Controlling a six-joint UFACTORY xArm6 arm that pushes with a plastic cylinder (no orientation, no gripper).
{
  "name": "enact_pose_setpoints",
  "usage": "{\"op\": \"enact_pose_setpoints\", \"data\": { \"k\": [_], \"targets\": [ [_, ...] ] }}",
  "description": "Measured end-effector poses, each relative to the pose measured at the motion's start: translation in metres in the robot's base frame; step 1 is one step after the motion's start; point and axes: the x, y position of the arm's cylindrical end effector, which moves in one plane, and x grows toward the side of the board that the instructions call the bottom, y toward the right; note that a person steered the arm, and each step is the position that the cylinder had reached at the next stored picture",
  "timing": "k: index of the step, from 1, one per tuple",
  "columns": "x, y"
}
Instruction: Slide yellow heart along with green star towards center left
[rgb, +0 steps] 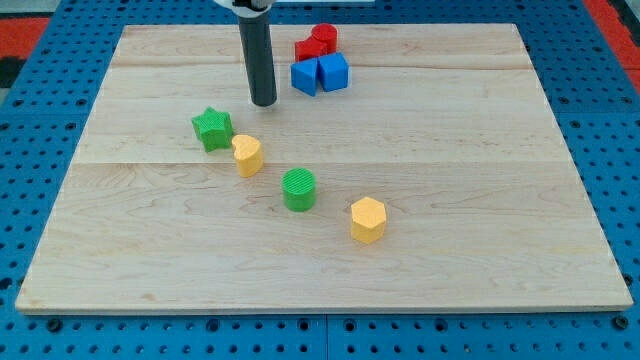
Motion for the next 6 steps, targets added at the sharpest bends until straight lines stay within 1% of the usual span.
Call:
{"op": "enact_pose_setpoints", "data": {
  "k": [2, 3, 4, 5, 6],
  "targets": [
    [0.075, 0.028],
    [0.105, 0.011],
    [0.106, -0.03],
    [0.106, -0.046],
    [0.09, -0.047]
  ]
}}
